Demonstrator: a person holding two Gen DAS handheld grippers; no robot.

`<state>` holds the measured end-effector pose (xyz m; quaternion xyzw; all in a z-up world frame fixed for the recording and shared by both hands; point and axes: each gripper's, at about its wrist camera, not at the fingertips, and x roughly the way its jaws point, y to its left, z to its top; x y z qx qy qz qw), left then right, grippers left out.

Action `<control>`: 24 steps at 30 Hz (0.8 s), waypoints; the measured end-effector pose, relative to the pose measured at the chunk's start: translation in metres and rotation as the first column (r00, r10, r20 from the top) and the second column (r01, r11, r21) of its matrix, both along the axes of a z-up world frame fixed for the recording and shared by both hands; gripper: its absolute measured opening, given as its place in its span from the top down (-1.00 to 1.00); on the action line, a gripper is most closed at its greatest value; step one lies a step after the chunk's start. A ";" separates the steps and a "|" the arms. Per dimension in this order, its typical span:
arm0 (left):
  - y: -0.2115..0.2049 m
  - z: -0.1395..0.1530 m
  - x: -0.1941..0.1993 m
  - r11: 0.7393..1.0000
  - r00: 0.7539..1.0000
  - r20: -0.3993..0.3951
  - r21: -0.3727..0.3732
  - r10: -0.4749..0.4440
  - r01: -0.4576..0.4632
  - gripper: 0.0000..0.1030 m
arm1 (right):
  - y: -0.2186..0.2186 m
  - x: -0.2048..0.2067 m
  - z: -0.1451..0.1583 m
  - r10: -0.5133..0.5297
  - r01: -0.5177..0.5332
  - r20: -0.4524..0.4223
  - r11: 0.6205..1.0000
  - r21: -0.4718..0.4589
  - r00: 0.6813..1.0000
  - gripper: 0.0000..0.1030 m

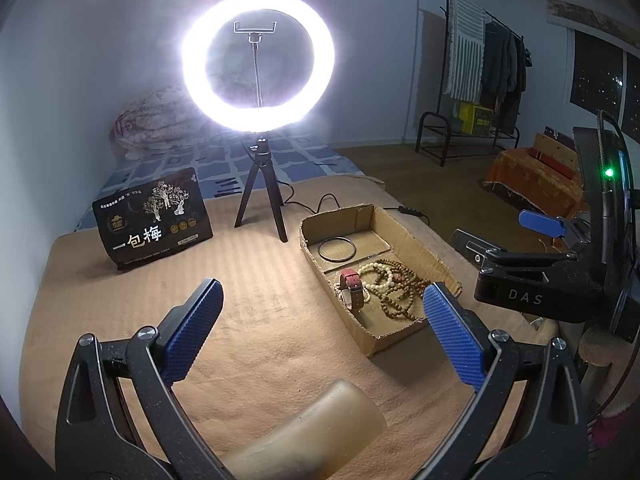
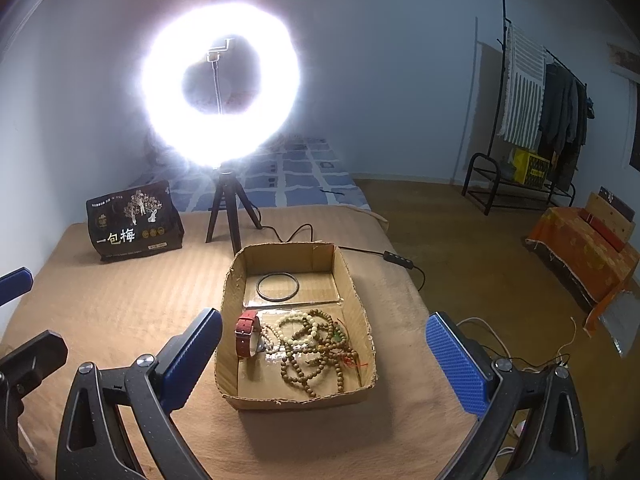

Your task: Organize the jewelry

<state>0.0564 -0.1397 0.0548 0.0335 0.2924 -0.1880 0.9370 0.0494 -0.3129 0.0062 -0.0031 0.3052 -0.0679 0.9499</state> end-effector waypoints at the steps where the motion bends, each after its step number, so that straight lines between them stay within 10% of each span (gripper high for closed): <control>1: 0.000 0.000 0.000 1.000 1.000 0.003 0.002 0.000 0.000 -0.98 | 0.000 0.000 0.000 -0.002 0.002 0.000 1.000 0.000 1.000 -0.99; 24: 0.003 0.001 -0.005 1.000 1.000 0.013 0.011 -0.026 0.026 -0.98 | -0.001 0.001 -0.002 -0.009 0.009 -0.005 1.000 -0.003 1.000 -0.99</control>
